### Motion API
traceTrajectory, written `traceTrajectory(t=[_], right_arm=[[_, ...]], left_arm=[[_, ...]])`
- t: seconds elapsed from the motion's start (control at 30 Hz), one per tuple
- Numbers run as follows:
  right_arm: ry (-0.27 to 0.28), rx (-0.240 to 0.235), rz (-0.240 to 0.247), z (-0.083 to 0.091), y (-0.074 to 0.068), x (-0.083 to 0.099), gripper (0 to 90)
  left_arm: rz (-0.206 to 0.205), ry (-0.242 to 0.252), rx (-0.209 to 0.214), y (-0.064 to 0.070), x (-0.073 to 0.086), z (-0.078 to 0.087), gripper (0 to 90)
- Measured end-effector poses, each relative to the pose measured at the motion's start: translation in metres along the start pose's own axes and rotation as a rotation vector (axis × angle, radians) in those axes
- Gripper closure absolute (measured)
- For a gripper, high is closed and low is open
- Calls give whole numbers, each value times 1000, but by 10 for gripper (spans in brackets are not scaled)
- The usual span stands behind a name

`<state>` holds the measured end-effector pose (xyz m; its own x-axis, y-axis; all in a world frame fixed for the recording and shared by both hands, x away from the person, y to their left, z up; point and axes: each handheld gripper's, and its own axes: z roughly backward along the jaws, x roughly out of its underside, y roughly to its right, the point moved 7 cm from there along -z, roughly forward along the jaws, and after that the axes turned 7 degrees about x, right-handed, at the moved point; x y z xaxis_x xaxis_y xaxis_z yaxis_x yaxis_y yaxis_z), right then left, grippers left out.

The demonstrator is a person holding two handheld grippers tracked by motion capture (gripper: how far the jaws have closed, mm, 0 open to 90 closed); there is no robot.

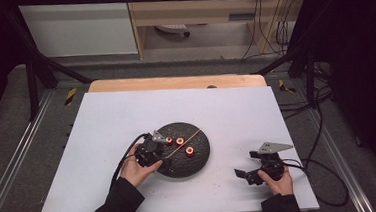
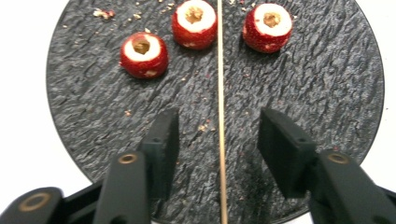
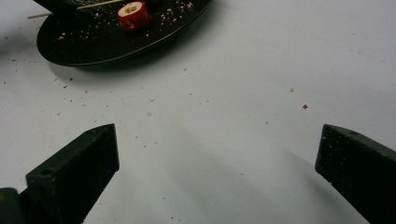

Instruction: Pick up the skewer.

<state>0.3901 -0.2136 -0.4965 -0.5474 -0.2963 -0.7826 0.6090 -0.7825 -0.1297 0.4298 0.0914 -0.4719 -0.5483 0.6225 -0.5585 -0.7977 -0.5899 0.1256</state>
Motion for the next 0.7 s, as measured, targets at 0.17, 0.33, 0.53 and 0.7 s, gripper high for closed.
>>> traceTrajectory(t=[0.17, 0.33, 0.53, 0.7], right_arm=[[2, 0, -3, 1, 0, 0, 5], [2, -1, -3, 1, 0, 0, 5], [3, -3, -5, 0, 0, 0, 5], [2, -3, -5, 1, 0, 0, 5]], left_arm=[[5, -31, 0, 1, 0, -2, 589], [-4, -54, -8, 2, 1, -5, 681], [-13, -79, -14, 2, 1, -8, 742], [-25, -95, -11, 4, 1, -7, 771]])
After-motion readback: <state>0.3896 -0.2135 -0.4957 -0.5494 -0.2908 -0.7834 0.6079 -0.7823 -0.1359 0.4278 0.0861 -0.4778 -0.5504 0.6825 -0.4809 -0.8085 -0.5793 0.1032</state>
